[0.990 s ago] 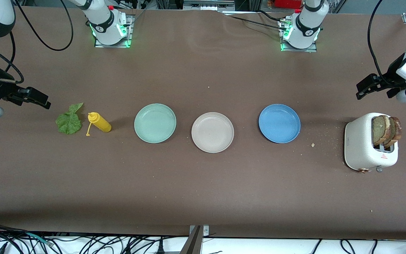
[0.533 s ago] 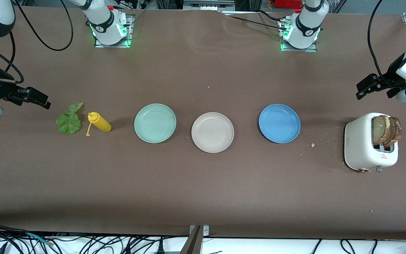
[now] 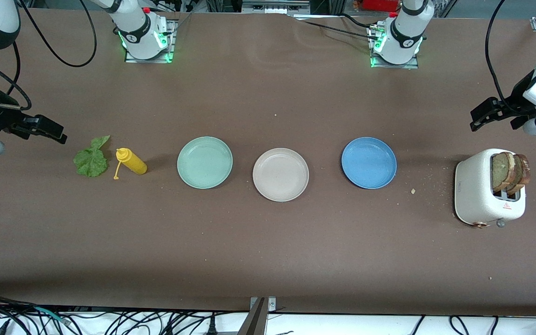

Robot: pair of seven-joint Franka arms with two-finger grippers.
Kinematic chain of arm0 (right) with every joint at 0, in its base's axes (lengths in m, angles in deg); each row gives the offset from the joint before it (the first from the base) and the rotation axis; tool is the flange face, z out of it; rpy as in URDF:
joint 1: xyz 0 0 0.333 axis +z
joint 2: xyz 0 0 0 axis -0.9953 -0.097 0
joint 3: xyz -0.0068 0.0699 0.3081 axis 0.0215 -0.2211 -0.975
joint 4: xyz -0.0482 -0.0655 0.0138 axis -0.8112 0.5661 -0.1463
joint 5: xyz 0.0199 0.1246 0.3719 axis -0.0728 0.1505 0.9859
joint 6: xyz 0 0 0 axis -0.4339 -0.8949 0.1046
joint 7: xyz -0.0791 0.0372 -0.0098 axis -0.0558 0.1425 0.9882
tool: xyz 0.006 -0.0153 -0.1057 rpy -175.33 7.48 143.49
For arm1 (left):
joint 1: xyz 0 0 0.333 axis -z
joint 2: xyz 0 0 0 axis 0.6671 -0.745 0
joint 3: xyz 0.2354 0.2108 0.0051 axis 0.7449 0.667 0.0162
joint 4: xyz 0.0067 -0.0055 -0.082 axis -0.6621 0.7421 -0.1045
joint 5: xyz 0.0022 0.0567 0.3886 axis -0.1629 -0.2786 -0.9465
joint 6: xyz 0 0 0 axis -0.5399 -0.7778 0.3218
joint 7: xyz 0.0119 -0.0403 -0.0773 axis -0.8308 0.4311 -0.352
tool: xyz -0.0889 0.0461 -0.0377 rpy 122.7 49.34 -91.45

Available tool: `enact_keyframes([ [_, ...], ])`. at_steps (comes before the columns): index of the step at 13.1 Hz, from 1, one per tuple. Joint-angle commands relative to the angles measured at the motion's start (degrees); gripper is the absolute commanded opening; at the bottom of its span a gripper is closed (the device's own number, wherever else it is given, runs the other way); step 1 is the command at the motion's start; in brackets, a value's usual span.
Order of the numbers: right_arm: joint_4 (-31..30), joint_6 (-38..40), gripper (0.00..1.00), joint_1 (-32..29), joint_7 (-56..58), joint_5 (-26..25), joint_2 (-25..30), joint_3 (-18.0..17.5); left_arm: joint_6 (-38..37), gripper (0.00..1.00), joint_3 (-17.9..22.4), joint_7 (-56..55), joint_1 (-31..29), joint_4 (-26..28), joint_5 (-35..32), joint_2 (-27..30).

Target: Make sandwich in beige plate with both arms

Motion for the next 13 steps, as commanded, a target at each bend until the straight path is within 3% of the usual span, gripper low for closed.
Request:
enact_keyframes([
  [1, -0.1, 0.24, 1.0, -0.34, 0.66, 0.92, 0.22, 0.09, 0.08, 1.0, -0.08, 1.05, 0.01, -0.42, -0.57, -0.17],
  [13, -0.28, 0.42, 1.0, -1.13, 0.05, 0.75, 0.04, -0.25, 0.08, 1.0, -0.08, 1.05, 0.01, -0.42, -0.66, -0.26],
])
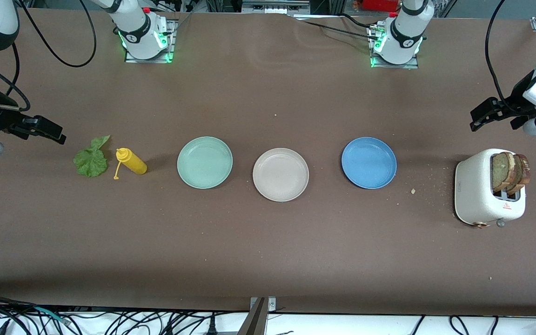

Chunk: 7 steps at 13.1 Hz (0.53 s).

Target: Make sandwich in beige plate with both arms

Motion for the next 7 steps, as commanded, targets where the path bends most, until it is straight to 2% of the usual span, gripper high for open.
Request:
enact_keyframes([
  [1, -0.24, 0.36, 1.0, -0.83, 0.05, 0.66, 0.2, -0.39, 0.08, 1.0, -0.08, 1.05, 0.1, -0.42, -0.66, -0.21],
  [3, -0.24, 0.36, 1.0, -1.36, 0.22, 0.31, 0.2, -0.83, 0.08, 1.0, -0.08, 1.05, 0.01, -0.42, -0.66, -0.21],
  [4, -0.33, 0.45, 1.0, -2.84, 0.31, 0.31, 0.2, -2.05, 0.08, 1.0, -0.08, 1.05, 0.01, -0.42, -0.66, -0.12],
  [6, -0.33, 0.45, 1.0, -6.88, 0.23, 0.13, 0.29, -6.96, 0.08, 1.0, -0.08, 1.05, 0.1, -0.42, -0.66, -0.21],
  [7, -0.33, 0.45, 1.0, -7.24, 0.14, 0.13, 0.29, -7.42, 0.08, 1.0, -0.08, 1.05, 0.1, -0.42, -0.66, -0.21],
])
